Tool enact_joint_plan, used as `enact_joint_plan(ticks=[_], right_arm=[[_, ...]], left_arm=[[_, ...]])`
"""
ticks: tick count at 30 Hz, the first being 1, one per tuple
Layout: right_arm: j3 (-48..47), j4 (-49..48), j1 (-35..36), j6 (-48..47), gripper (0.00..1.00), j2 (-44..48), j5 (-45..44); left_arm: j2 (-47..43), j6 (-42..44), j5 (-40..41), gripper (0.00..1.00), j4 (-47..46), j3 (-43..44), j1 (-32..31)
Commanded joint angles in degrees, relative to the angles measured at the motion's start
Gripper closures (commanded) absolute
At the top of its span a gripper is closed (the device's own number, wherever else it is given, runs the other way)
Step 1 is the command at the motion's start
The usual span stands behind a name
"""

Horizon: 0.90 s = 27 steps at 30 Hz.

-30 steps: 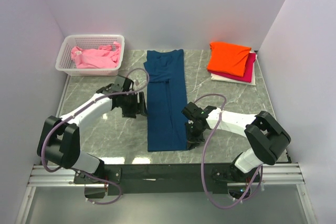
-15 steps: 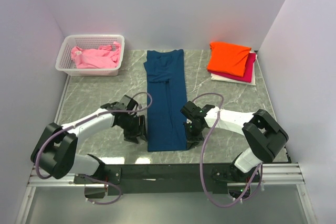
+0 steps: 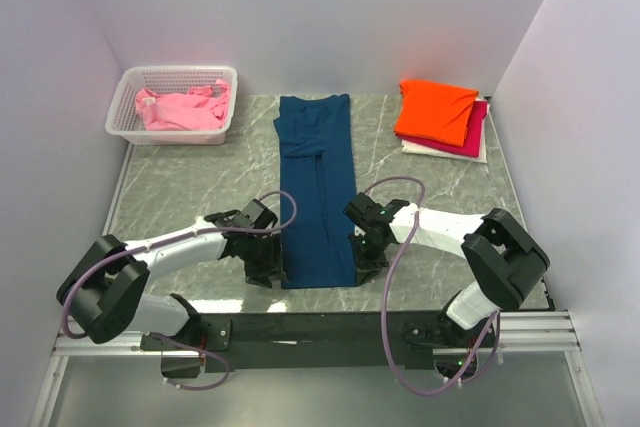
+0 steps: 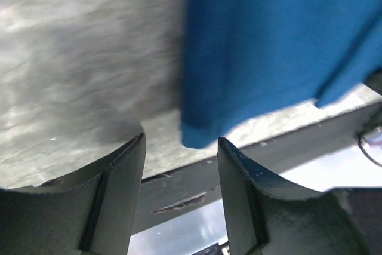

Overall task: Fold and stack the t-shirts
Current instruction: Fold the tshirt

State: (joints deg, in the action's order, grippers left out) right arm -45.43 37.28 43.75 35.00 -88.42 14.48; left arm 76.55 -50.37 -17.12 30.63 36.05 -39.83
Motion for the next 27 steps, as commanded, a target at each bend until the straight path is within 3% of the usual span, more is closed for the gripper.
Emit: enact_joint_plan(ticks=[1,10,16,22,26,27], right_arm=[[1.48,2.80,0.46,-1.61,0.86,0.97,-2.70],[2.27,2.89,0.46,-2.22,0.86,1.76,-3.05],[2.36,2.98,0.46,-2.57,0.86,2.38,-3.41],[1.93,3.68,0.46,-3.28,0.86,2.90,-3.84],[1.22,4.91,0.29,-4.24,0.90,3.78,-4.98],[1.05,5.26,0.29,-4.59,0.92,3.87,-5.34]], left_arm=[[-1.58,-4.73,4.99,0.43,-0.49,-1.07,-0.77],[0.87,-6.49,5.96,0.47,-2.68,-0.19,-3.14],[3.42,-7.81,7.01,0.57,-2.51,0.60,-5.87],[4.83,-9.22,7.81,0.76,-2.59,0.77,-7.98],[5.80,-9.48,9.29,1.00,-2.77,1.65,-8.85],[5.80,-9.66,9.91,1.00,-2.42,2.00,-8.77]])
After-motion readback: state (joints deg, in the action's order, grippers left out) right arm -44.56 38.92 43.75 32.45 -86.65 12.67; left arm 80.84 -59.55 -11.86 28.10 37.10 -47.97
